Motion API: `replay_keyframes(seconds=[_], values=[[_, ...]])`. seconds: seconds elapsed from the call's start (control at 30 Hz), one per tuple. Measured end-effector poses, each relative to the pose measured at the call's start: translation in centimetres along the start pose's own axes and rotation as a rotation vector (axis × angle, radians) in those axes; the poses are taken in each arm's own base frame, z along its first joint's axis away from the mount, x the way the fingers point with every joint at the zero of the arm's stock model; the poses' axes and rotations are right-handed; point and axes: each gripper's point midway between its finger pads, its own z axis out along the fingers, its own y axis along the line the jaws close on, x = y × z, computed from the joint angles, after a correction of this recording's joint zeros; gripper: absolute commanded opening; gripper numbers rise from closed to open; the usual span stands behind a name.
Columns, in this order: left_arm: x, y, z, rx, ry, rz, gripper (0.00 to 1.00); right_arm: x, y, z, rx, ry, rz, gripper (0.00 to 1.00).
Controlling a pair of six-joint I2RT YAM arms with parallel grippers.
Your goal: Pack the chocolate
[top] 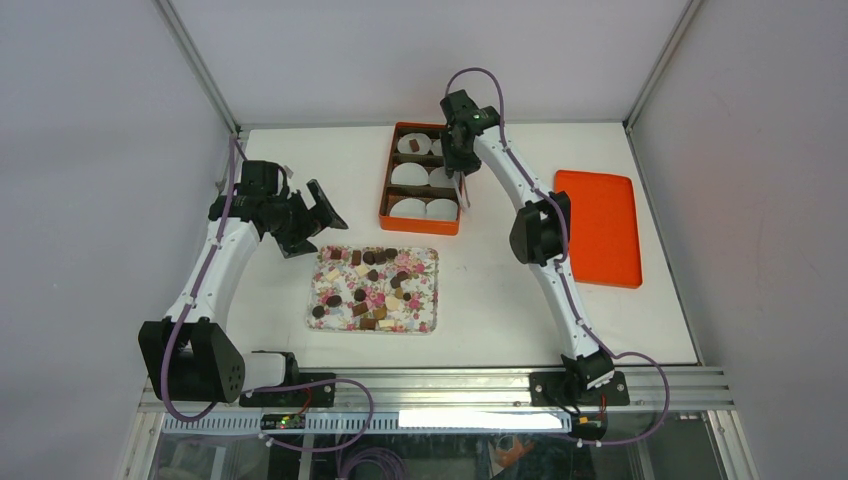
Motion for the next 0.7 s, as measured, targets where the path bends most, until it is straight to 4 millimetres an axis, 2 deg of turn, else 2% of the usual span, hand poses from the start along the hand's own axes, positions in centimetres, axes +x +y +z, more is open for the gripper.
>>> replay_keyframes(seconds=[0.7], values=[[-0.14, 0.06, -0.15, 0.001, -0.007, -0.003, 0.99, 0.03, 0.16, -0.01, -0.007, 0.002, 0.007, 0.31]])
